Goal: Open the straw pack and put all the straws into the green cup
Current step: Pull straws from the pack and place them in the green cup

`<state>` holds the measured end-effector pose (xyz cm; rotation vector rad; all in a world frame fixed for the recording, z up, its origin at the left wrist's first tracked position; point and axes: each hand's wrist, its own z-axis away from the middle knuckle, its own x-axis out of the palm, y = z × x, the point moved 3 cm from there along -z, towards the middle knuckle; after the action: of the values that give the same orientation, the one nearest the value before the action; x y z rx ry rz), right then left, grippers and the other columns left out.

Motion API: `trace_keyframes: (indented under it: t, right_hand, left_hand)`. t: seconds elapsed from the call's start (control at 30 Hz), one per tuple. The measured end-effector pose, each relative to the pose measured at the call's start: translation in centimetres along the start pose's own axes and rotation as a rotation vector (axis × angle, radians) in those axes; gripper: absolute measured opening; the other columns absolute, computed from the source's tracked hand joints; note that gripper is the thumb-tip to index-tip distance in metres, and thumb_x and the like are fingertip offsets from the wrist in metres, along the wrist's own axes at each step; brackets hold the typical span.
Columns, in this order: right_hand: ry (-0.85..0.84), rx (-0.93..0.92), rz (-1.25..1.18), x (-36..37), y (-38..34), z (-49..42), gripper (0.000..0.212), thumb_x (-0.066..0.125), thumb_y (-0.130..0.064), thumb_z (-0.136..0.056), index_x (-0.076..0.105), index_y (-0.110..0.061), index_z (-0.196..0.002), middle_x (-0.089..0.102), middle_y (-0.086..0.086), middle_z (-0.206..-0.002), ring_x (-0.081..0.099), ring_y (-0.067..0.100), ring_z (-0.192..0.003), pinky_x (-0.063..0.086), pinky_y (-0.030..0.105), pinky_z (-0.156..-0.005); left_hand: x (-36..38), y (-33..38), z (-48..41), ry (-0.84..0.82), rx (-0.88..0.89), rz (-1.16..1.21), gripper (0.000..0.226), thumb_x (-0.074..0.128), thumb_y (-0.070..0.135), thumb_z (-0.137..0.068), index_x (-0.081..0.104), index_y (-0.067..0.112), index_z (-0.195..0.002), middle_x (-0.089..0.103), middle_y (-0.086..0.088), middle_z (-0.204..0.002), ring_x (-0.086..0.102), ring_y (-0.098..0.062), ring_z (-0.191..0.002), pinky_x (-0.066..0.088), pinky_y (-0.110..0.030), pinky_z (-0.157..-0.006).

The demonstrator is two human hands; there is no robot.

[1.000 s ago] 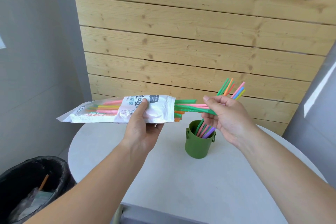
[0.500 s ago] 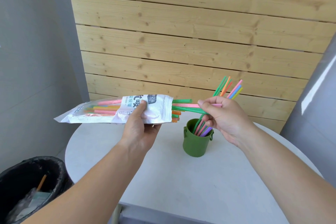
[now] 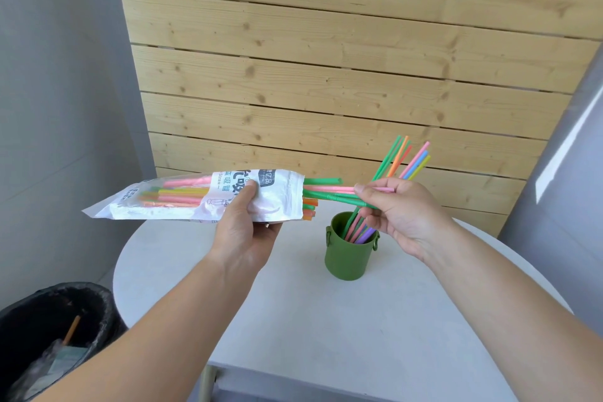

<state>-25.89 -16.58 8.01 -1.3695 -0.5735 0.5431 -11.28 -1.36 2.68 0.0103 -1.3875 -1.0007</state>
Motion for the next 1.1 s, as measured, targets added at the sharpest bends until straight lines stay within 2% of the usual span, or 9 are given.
trace_keyframes:
  t: [0.13,0.33,0.47,0.53,0.63,0.67,0.8,1.03,1.1]
  right_hand:
    - [0.027,-0.045,-0.007,-1.0,-1.3,-0.4,0.006,0.074,-0.004,-0.086,0.067,-0.005,-0.086,0.065,0.009,-0.069,0.061,0.010,-0.047,0.051,0.018,-0.044]
    - [-0.028,-0.040,0.026,-2.8,-4.0,-1.0,0.006,0.070,-0.003,-0.087,0.065,-0.005,-0.086,0.064,0.007,-0.069,0.059,0.009,-0.046,0.052,0.017,-0.045]
    - [-0.038,-0.091,0.138,-3.5,-6.1,-1.1,0.006,0.071,-0.003,-0.086,0.067,-0.006,-0.082,0.067,0.007,-0.067,0.060,0.009,-0.050,0.052,0.017,-0.047]
    - [-0.033,-0.124,0.187,-3.8,-7.2,-1.2,0.006,0.072,-0.004,-0.087,0.068,-0.006,-0.083,0.068,0.008,-0.069,0.060,0.009,-0.052,0.053,0.017,-0.049]
    - [-0.027,-0.149,0.241,-4.3,-8.4,-1.2,0.005,0.071,-0.006,-0.088,0.068,-0.007,-0.084,0.068,0.008,-0.070,0.060,0.007,-0.051,0.052,0.016,-0.049]
    - [-0.020,-0.156,0.248,-4.6,-8.6,-1.2,0.005,0.071,-0.006,-0.088,0.068,-0.007,-0.084,0.068,0.007,-0.069,0.060,0.007,-0.050,0.052,0.016,-0.048]
    - [-0.009,-0.150,0.273,-6.3,-9.4,-1.2,0.003,0.070,-0.007,-0.088,0.068,-0.005,-0.088,0.067,0.010,-0.078,0.059,0.006,-0.050,0.052,0.016,-0.048]
    - [0.024,-0.148,0.262,-9.3,-10.3,-0.9,0.002,0.067,-0.006,-0.090,0.066,-0.005,-0.087,0.063,0.006,-0.075,0.058,0.004,-0.049,0.050,0.014,-0.047]
    - [0.040,-0.147,0.277,-10.3,-10.8,-0.8,0.002,0.066,-0.006,-0.089,0.066,-0.005,-0.088,0.063,0.006,-0.075,0.058,0.004,-0.049,0.050,0.014,-0.047]
  left_hand:
    - [-0.1,0.5,-0.2,0.007,0.015,0.024,0.016,0.066,0.016,-0.100,0.068,0.012,-0.115,0.079,-0.004,-0.106,0.075,-0.020,-0.106,0.059,-0.043,-0.095]
    - [-0.3,1.5,-0.8,0.001,0.025,0.050,0.021,0.065,0.020,-0.101,0.066,0.011,-0.120,0.081,-0.006,-0.100,0.079,-0.021,-0.091,0.064,-0.041,-0.081]
    - [-0.4,1.5,-0.9,0.008,0.017,0.105,0.030,0.066,0.020,-0.100,0.065,0.008,-0.127,0.077,-0.011,-0.120,0.074,-0.028,-0.111,0.057,-0.048,-0.099]
    - [-0.5,1.4,-0.9,0.014,0.009,0.109,0.022,0.065,0.019,-0.100,0.066,0.009,-0.120,0.077,-0.011,-0.117,0.074,-0.027,-0.110,0.058,-0.047,-0.098]
    - [-0.5,1.3,-0.9,0.032,-0.008,0.104,0.011,0.064,0.017,-0.101,0.066,0.009,-0.109,0.081,-0.007,-0.095,0.075,-0.024,-0.098,0.060,-0.043,-0.091]
    - [-0.6,1.3,-0.9,0.040,-0.009,0.101,0.010,0.064,0.017,-0.101,0.066,0.009,-0.108,0.080,-0.006,-0.093,0.075,-0.024,-0.097,0.059,-0.043,-0.092]
    - [-0.9,1.4,-1.1,0.050,-0.010,0.088,0.010,0.063,0.017,-0.101,0.065,0.010,-0.108,0.077,-0.008,-0.107,0.074,-0.026,-0.106,0.057,-0.046,-0.100]
    - [-1.2,1.3,-1.2,0.083,-0.013,0.061,0.009,0.064,0.015,-0.101,0.065,0.011,-0.108,0.076,-0.007,-0.103,0.074,-0.024,-0.098,0.060,-0.043,-0.089]
    - [-1.4,1.4,-1.3,0.089,-0.013,0.060,0.007,0.064,0.015,-0.101,0.065,0.011,-0.106,0.076,-0.007,-0.103,0.074,-0.024,-0.099,0.060,-0.043,-0.091]
